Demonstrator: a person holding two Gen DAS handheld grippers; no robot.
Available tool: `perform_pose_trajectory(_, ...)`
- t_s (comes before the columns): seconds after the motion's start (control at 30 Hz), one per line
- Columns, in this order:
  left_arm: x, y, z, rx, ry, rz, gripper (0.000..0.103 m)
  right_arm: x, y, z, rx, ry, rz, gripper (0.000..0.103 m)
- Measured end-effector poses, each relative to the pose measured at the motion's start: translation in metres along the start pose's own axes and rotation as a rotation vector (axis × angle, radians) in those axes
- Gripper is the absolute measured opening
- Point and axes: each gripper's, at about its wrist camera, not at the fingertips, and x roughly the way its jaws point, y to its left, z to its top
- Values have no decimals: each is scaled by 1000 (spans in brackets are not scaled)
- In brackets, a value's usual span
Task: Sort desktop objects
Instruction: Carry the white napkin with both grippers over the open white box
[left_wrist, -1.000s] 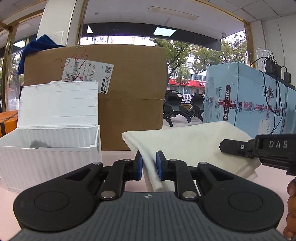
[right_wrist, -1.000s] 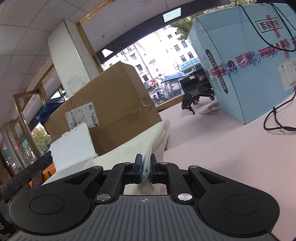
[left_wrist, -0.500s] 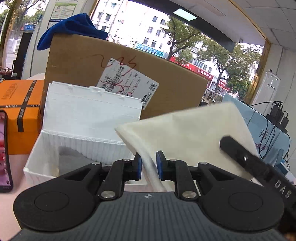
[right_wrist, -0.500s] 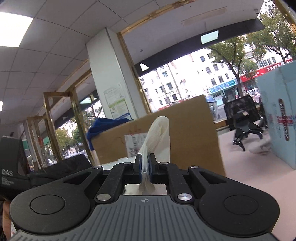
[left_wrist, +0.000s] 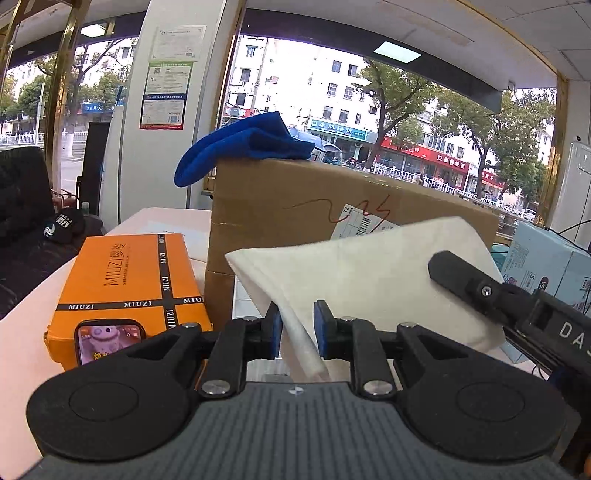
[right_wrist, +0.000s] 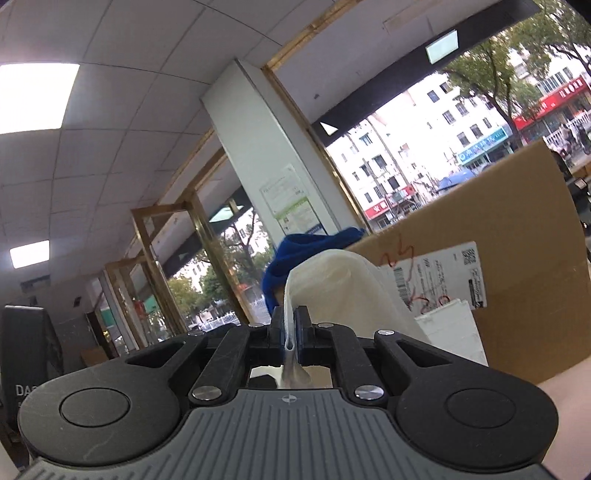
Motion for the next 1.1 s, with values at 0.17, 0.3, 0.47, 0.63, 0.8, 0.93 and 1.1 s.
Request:
perform_pose_trajectory(0.17,16,3,-3,7,43,31,16,5,-25,2,79,89,-61,6)
perform_pose_trajectory(0.3,47,3,-13,19,145,57,16,17,-40,-14,108,189,-149,6)
perform_pose_trajectory(0.47,63,4,-23,11,207,64,16,22,-55,-26,218,274,-200,6)
perform_pose_trajectory(0.63,31,1,-11,5,136,17,16,1,-37,-10,200,219,-142,6)
perform_pose_trajectory(0.8,-11,1,0,-6,50,-49,16,-28,-15,13,195,158,-61,6)
perform_pose_trajectory(0.93,-52,-1,4,-1,-37,-96,16,-57,6,25,186,122,-7,6)
perform_pose_trajectory(1.1,-81,-5,2,6,-62,-135,16,-78,18,28,226,139,36,6)
